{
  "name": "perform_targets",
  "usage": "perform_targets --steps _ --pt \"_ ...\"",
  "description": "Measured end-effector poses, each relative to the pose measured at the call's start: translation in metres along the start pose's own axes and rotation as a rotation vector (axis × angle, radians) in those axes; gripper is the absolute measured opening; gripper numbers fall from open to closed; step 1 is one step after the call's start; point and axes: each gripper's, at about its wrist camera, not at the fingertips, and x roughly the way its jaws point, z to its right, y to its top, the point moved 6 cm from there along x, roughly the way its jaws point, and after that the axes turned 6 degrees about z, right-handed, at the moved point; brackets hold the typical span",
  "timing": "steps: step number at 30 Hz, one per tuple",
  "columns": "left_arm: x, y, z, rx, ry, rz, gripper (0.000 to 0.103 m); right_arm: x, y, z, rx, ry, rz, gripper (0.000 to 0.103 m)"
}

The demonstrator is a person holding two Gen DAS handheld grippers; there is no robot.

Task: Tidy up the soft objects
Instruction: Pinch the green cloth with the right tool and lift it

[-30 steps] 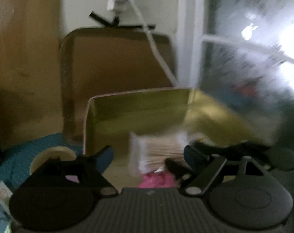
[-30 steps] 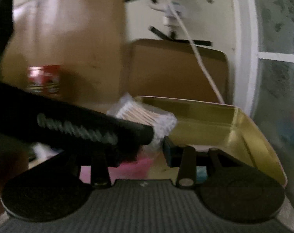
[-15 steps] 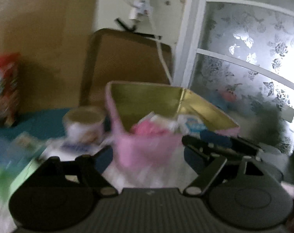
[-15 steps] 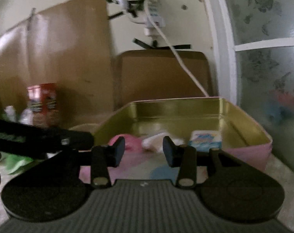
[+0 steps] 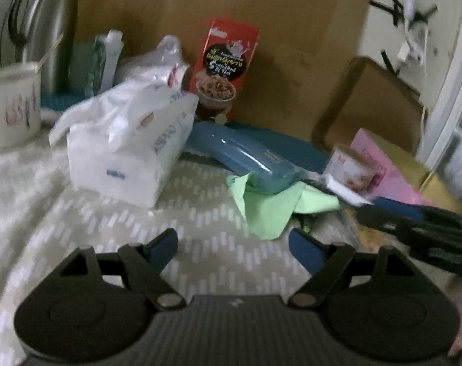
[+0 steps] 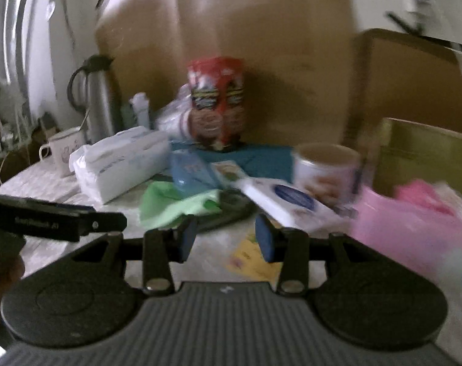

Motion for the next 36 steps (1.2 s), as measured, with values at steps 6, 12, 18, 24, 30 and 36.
perform_targets --steps 6,12,18,24,30,36 --pt "-0.007 0.0 -0.007 -0.044 -0.04 0.034 0.082 0.052 -0.005 -0.014 -0.083 0.001 -0.118 0.005" --pt "-0.011 0.0 -0.009 -0.074 -0.082 0.051 0.083 0.001 -0.016 -0.035 -0.048 0.149 -0.108 0.002" --pt "-0.006 0.0 -0.001 -0.051 -0.098 0.034 0.083 -0.067 -0.037 -0.052 -0.075 0.261 -0.1 0.003" --pt "-0.007 -0.003 0.002 -0.025 -0.068 0.052 0.083 -0.03 -0.011 -0.021 -0.091 0.048 -0.007 0.05" --pt "-0.005 -0.004 0.002 -0.008 -0.044 0.036 0.083 0.047 -0.007 -0.011 -0.086 0.01 -0.107 0.04" --pt "-0.004 -0.004 0.001 -0.019 -0.051 0.026 0.083 0.019 -0.016 -0.017 -0.017 0.094 -0.108 0.002"
